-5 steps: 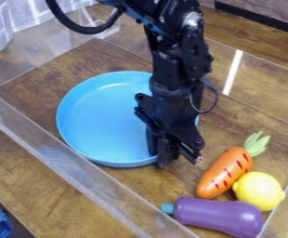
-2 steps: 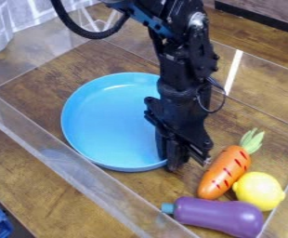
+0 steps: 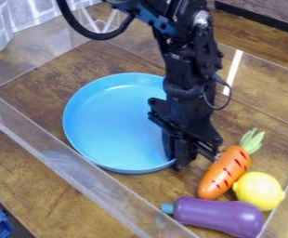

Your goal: Move the carrot to the left side

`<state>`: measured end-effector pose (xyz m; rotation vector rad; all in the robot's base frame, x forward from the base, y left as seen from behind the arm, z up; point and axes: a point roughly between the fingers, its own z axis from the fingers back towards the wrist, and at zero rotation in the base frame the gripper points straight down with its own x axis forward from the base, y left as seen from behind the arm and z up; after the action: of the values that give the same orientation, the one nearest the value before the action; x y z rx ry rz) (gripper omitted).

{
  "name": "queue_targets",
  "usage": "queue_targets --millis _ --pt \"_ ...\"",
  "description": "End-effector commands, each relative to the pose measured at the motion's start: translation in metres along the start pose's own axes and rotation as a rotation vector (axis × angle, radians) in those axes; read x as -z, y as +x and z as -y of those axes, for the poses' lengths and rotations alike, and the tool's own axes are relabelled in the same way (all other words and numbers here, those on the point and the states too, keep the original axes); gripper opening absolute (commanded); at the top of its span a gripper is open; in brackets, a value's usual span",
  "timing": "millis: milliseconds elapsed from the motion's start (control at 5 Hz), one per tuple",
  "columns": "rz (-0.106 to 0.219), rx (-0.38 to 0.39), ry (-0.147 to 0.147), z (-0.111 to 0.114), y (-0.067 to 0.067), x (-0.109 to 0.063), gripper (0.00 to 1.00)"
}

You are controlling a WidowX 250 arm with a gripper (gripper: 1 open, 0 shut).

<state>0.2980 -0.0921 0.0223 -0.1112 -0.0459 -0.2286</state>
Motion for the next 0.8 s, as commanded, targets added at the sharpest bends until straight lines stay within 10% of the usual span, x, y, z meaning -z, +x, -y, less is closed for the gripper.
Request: queue_targets --millis 0,200,600 --pt "-0.033 -0.027 -0.032 0.0 -0.005 0.006 0.0" --pt "-0.022 -0.018 -0.031 0.005 -0.008 0.002 1.0" --pt "0.036 -0.039 -0.004 -0.003 -0.008 -0.019 1.0"
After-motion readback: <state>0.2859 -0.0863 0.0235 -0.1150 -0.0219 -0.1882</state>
